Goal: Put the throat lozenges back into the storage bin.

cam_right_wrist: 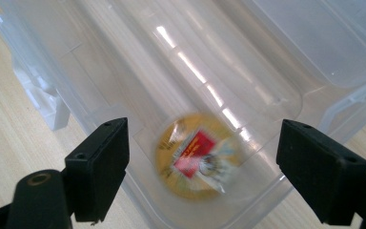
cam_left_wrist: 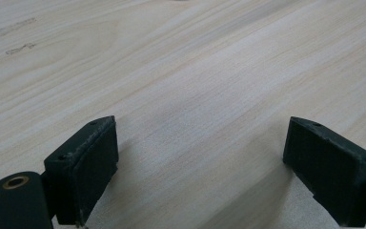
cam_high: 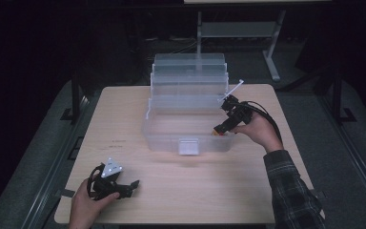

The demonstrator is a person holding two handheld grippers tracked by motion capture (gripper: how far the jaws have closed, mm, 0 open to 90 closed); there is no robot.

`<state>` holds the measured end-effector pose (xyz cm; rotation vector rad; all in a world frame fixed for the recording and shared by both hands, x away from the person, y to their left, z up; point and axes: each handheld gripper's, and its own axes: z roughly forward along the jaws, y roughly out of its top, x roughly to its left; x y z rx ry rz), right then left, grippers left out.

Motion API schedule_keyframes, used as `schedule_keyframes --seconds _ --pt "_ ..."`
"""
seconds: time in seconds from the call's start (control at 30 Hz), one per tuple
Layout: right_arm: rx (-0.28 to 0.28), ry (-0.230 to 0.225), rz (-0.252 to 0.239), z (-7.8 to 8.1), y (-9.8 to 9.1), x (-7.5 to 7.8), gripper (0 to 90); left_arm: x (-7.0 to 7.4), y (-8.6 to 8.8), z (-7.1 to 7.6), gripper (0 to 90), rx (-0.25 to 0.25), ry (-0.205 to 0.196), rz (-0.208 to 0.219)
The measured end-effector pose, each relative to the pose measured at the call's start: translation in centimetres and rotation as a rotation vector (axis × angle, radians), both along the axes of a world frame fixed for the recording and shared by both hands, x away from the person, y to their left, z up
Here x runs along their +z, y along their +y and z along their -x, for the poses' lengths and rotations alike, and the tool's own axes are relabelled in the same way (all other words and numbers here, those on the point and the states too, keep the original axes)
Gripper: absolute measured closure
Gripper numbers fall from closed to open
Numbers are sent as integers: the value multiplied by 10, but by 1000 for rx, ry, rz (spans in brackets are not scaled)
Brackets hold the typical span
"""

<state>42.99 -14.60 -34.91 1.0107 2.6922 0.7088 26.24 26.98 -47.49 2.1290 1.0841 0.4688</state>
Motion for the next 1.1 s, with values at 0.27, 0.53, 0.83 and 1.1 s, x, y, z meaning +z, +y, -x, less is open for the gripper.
schedule_keyframes --seconds 0.27,0.53,0.83,1.1 --pt "-4 -9 -20 5 -4 6 174 0 0 0 106 0 0 0" --pt "-24 -40 -36 16 -16 9 61 0 0 0 106 0 0 0" --pt "-52 -75 -54 31 -34 6 23 0 0 0 106 0 0 0" --pt "-64 -72 -62 45 -48 -2 23 0 0 0 106 0 0 1"
